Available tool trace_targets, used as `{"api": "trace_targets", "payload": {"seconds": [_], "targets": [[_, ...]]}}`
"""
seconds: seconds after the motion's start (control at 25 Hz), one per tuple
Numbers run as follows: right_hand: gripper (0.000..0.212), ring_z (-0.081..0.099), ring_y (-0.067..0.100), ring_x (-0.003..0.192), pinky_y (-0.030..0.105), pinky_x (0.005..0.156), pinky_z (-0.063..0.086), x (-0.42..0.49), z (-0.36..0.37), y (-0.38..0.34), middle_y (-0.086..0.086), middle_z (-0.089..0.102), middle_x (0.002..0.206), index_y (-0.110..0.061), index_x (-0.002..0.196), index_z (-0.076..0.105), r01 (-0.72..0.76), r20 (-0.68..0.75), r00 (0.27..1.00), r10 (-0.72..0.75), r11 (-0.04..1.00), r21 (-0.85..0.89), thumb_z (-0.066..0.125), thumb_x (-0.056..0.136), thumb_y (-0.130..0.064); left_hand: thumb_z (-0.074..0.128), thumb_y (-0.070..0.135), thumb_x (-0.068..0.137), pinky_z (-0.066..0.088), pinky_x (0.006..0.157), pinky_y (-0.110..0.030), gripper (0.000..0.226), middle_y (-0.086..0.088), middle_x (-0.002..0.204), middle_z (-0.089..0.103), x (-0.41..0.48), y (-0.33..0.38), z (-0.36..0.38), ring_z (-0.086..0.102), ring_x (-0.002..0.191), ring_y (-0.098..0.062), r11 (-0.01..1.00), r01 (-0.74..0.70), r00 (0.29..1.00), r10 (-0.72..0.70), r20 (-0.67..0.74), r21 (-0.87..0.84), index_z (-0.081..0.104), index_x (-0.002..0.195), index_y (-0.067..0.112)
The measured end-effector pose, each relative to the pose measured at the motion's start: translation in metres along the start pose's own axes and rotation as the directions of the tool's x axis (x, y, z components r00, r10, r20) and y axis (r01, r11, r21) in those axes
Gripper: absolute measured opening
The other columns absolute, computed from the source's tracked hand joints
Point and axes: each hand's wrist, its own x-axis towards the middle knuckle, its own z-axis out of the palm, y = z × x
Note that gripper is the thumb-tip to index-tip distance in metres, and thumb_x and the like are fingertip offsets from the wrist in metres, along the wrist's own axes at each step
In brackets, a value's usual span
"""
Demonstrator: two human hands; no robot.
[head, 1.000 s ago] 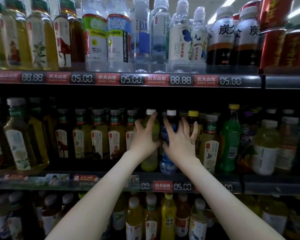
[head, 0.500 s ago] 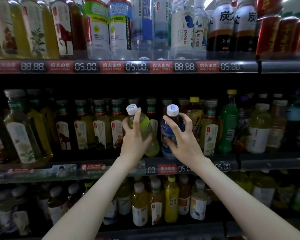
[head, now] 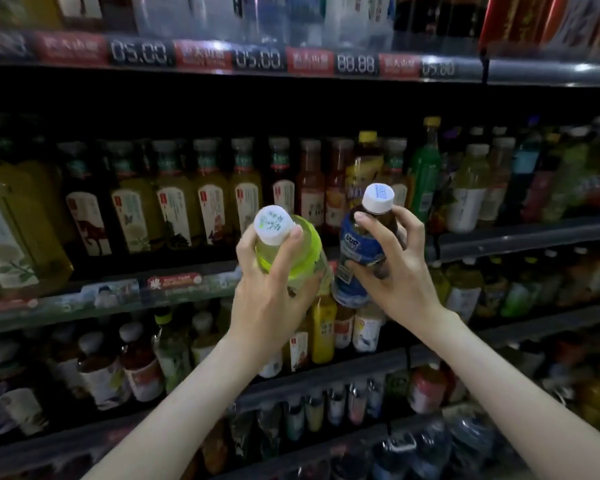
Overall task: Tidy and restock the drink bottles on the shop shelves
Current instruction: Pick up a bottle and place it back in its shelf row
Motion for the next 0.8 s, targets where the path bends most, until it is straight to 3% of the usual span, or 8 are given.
{"api": "trace_targets", "payload": {"seconds": [0.04, 0.12, 0.2, 0.28, 0.36, 0.56, 0.72, 0.8], "targets": [[0.070, 0.038, 0.031, 0.130, 0.028, 0.103, 0.041, -0.019, -0.004, 0.001, 0.004, 0.022, 0.140, -0.030, 0.136, 0.038, -0.049, 0.064, 0.997, 0.048, 0.999, 0.018, 0.074, 0.080, -0.009, 0.067, 0.028, 0.080, 0.053, 0.064, -0.036, 0.077, -0.013, 0.131, 0.023, -0.019, 0.007, -0.002, 0.044, 0.111, -0.037, 0.999, 0.027, 0.998, -0.025, 0.050, -0.022, 0.016, 0.136, 0.032], [0.072, 0.034, 0.007, 0.131, 0.015, 0.104, 0.035, -0.058, -0.006, 0.006, 0.004, 0.022, 0.144, -0.034, 0.137, 0.037, -0.162, 0.210, 0.967, 0.146, 0.985, 0.061, 0.074, 0.081, -0.007, 0.077, 0.022, 0.076, 0.055, 0.058, -0.039, 0.087, -0.010, 0.132, 0.023, -0.057, 0.019, -0.002, 0.054, 0.099, -0.041, 0.985, 0.162, 0.967, -0.147, 0.207, -0.057, 0.016, 0.137, 0.036], [0.074, 0.032, -0.007, 0.128, 0.007, 0.101, 0.032, -0.101, -0.004, 0.014, -0.003, 0.020, 0.147, -0.041, 0.136, 0.037, -0.288, 0.352, 0.905, 0.237, 0.953, 0.099, 0.073, 0.081, -0.005, 0.079, 0.019, 0.074, 0.054, 0.055, -0.038, 0.094, -0.002, 0.134, 0.020, -0.097, 0.030, 0.002, 0.060, 0.087, -0.042, 0.942, 0.334, 0.870, -0.291, 0.399, -0.041, 0.013, 0.137, 0.044], [0.077, 0.037, 0.010, 0.131, 0.017, 0.103, 0.035, -0.148, 0.003, 0.027, -0.013, 0.017, 0.146, -0.046, 0.136, 0.034, -0.404, 0.469, 0.820, 0.328, 0.912, 0.069, 0.072, 0.082, -0.007, 0.074, 0.024, 0.079, 0.049, 0.057, -0.033, 0.093, 0.004, 0.135, 0.015, -0.138, 0.036, 0.010, 0.060, 0.085, -0.040, 0.873, 0.484, 0.707, -0.428, 0.563, 0.057, 0.006, 0.133, 0.056], [0.084, 0.038, 0.025, 0.132, 0.031, 0.105, 0.036, -0.197, 0.011, 0.044, -0.010, 0.018, 0.147, -0.049, 0.139, 0.030, -0.458, 0.566, 0.737, 0.369, 0.889, 0.018, 0.072, 0.080, -0.007, 0.069, 0.030, 0.082, 0.045, 0.059, -0.030, 0.091, -0.001, 0.139, 0.015, -0.183, 0.043, 0.025, 0.059, 0.084, -0.039, 0.812, 0.554, 0.547, -0.519, 0.657, 0.181, -0.002, 0.129, 0.063], [0.081, 0.032, 0.030, 0.131, 0.044, 0.107, 0.035, -0.349, 0.036, 0.091, 0.001, 0.020, 0.145, -0.043, 0.142, 0.035, -0.569, 0.795, 0.420, 0.439, 0.809, -0.147, 0.072, 0.078, -0.011, 0.060, 0.032, 0.086, 0.042, 0.061, -0.030, 0.088, -0.006, 0.141, 0.012, -0.323, 0.073, 0.081, 0.059, 0.086, -0.037, 0.629, 0.635, 0.179, -0.684, 0.707, 0.448, -0.009, 0.128, 0.068], [0.067, 0.038, 0.038, 0.125, 0.018, 0.103, 0.029, -0.508, 0.068, 0.118, 0.018, 0.033, 0.139, -0.014, 0.136, 0.050, -0.627, 0.840, 0.197, 0.505, 0.724, -0.288, 0.076, 0.075, -0.005, 0.054, 0.034, 0.090, 0.049, 0.071, -0.037, 0.084, -0.009, 0.142, 0.010, -0.485, 0.101, 0.126, 0.059, 0.086, -0.038, 0.467, 0.624, -0.115, -0.738, 0.664, 0.627, -0.015, 0.130, 0.059], [0.064, 0.031, 0.037, 0.133, 0.023, 0.103, 0.024, -0.601, 0.092, 0.131, 0.021, 0.029, 0.147, -0.011, 0.139, 0.046, -0.602, 0.880, 0.098, 0.465, 0.732, -0.320, 0.072, 0.081, -0.007, 0.052, 0.036, 0.092, 0.046, 0.078, -0.036, 0.079, -0.011, 0.144, 0.007, -0.578, 0.110, 0.150, 0.058, 0.095, -0.038, 0.402, 0.632, -0.196, -0.744, 0.638, 0.663, -0.014, 0.131, 0.057]]}}
